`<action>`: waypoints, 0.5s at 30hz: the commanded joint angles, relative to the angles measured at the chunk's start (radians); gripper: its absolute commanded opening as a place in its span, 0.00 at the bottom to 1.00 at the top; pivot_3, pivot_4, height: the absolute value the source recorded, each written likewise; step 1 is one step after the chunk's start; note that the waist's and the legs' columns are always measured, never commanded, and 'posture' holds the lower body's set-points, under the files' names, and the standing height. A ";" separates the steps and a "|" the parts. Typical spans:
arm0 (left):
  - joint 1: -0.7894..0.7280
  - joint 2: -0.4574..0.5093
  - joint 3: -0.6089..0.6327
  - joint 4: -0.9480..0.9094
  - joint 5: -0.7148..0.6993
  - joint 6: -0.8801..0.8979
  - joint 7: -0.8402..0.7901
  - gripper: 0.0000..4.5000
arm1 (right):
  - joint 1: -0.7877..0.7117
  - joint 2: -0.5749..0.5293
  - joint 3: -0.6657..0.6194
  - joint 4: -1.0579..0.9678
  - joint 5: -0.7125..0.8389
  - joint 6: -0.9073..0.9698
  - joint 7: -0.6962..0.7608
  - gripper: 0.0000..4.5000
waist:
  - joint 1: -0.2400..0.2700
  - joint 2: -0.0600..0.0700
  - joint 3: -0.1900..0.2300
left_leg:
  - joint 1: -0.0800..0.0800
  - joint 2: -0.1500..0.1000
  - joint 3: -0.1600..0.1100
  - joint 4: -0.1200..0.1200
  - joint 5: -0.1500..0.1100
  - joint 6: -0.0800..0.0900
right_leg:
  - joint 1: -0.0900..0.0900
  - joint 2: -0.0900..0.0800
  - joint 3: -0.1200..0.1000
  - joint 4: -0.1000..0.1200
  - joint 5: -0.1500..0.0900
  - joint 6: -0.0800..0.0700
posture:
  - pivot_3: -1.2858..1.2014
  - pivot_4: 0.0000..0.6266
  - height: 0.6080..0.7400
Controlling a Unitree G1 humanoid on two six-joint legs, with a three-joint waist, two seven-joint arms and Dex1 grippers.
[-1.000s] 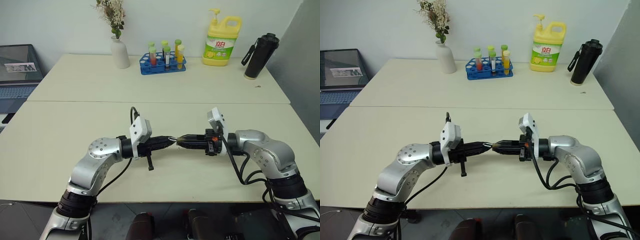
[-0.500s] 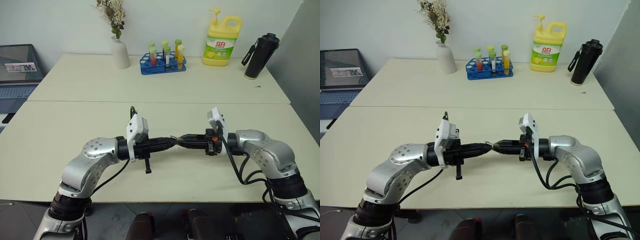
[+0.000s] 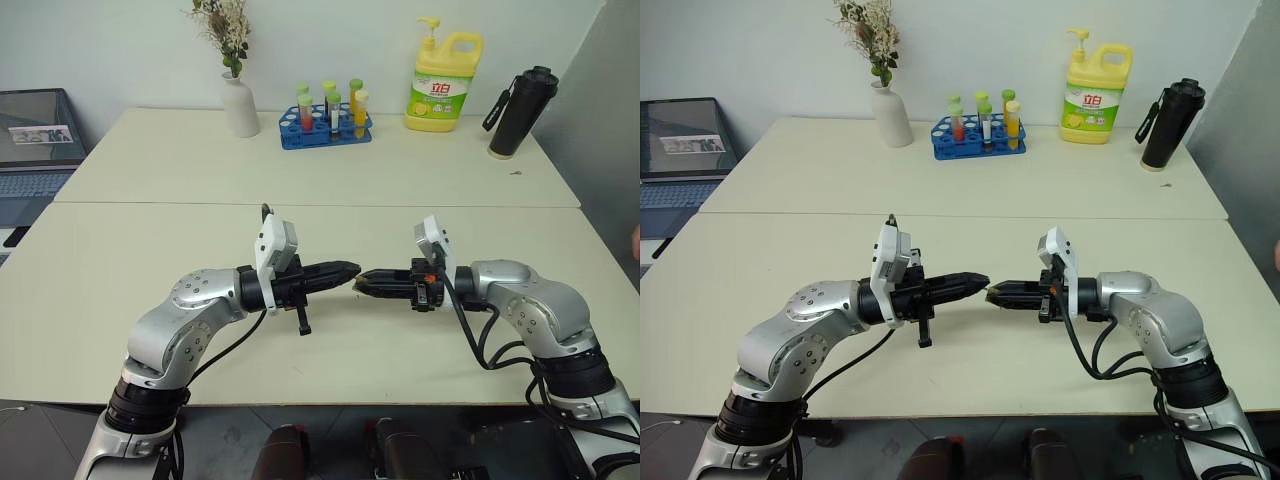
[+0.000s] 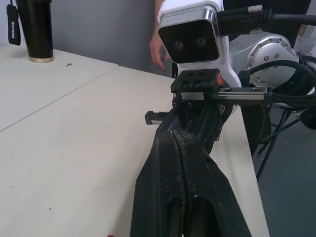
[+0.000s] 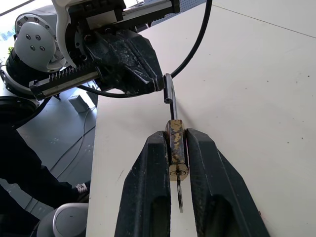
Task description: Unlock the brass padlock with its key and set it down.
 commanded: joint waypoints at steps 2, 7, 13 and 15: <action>-0.014 0.011 0.021 -0.040 -0.008 -0.011 -0.002 0.00 | -0.006 -0.004 -0.005 -0.027 0.005 -0.014 0.013 0.04 | 0.000 0.000 0.000 | 0.000 0.000 0.000 0.000 0.000 0.000 | 0.000 0.000 0.000 0.000 0.000 0.000 | 0.52 0.24 1.00; 0.029 0.116 0.012 -0.037 0.154 -0.165 -0.045 0.00 | -0.029 -0.019 -0.022 0.003 0.023 0.039 0.011 0.04 | -0.002 0.000 0.000 | 0.000 0.000 0.000 0.000 0.000 0.000 | 0.000 0.000 0.000 0.000 0.000 0.000 | 0.52 0.24 1.00; 0.154 0.251 -0.029 0.013 0.397 -0.568 -0.157 0.13 | -0.091 -0.063 0.008 0.093 0.027 0.165 0.029 0.04 | 0.000 0.001 0.002 | 0.001 0.000 0.002 -0.001 0.000 0.000 | -0.001 -0.002 0.001 0.000 0.002 -0.006 | 0.52 0.24 1.00; 0.197 0.276 -0.023 0.029 0.449 -0.675 -0.177 0.24 | -0.110 -0.064 0.033 0.134 0.007 0.181 0.034 0.04 | 0.000 0.001 0.002 | 0.000 0.000 0.002 -0.001 0.000 0.000 | -0.001 -0.002 0.001 -0.001 0.002 -0.006 | 0.52 0.24 1.00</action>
